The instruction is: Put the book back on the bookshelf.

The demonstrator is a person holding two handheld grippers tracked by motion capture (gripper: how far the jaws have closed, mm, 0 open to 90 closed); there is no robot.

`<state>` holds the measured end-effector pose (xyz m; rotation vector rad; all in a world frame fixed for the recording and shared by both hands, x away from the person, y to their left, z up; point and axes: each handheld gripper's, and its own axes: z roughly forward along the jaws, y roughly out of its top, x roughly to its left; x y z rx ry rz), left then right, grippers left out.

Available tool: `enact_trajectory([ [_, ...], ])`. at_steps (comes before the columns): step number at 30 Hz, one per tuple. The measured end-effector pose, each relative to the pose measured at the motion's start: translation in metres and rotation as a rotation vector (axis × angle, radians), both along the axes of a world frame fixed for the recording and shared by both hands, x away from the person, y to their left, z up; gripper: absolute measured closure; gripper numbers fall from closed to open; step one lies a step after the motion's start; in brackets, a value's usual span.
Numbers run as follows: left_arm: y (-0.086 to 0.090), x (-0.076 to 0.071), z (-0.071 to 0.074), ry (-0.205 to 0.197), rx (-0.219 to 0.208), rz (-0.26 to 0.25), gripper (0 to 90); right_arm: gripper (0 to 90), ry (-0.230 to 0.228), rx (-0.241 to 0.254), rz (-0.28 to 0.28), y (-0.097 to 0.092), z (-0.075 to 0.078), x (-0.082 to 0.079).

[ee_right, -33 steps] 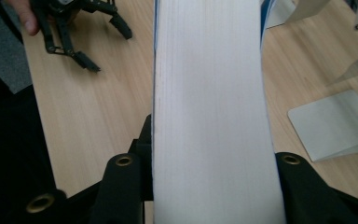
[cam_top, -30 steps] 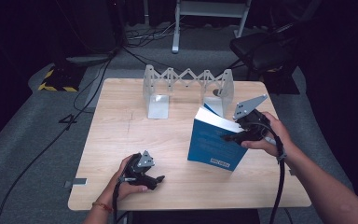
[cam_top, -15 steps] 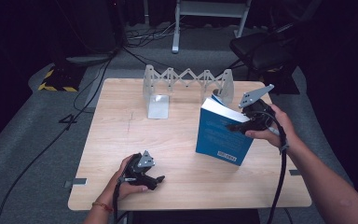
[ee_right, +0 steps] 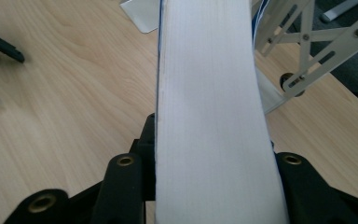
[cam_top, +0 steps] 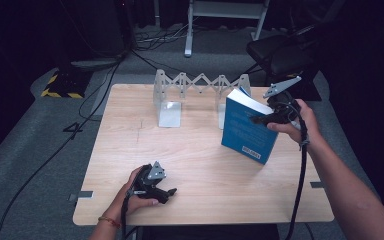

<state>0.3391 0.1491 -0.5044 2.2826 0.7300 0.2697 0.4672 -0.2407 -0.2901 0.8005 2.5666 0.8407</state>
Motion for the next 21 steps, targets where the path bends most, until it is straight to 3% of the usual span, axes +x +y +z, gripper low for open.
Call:
enact_trajectory([
  [8, -0.001, -0.001, 0.0, 0.003, 0.0, 0.011, 15.4, 61.3, -0.012, 0.021, -0.086, -0.003, 0.007, 0.017],
  [21, 0.0, -0.001, 0.0, 0.005, 0.0, 0.005, 15.1, 61.3, -0.03, 0.066, -0.218, 0.015, 0.02, 0.057],
])
